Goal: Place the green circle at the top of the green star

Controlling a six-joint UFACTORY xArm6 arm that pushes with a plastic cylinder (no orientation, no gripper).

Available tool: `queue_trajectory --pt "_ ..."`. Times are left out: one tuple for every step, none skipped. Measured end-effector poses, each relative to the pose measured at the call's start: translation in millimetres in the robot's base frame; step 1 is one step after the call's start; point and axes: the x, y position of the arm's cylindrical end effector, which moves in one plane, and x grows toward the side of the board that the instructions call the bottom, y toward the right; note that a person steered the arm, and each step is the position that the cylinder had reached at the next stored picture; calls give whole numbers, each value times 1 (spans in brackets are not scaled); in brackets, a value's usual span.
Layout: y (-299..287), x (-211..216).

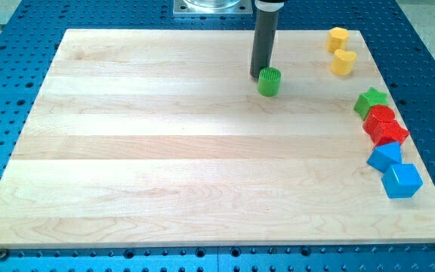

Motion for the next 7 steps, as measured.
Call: queue_trajectory --pt "-25 14" --pt "-22 31" --pt "38 24" --pt "76 21" --pt "97 22" --pt "121 30" --pt "110 35"
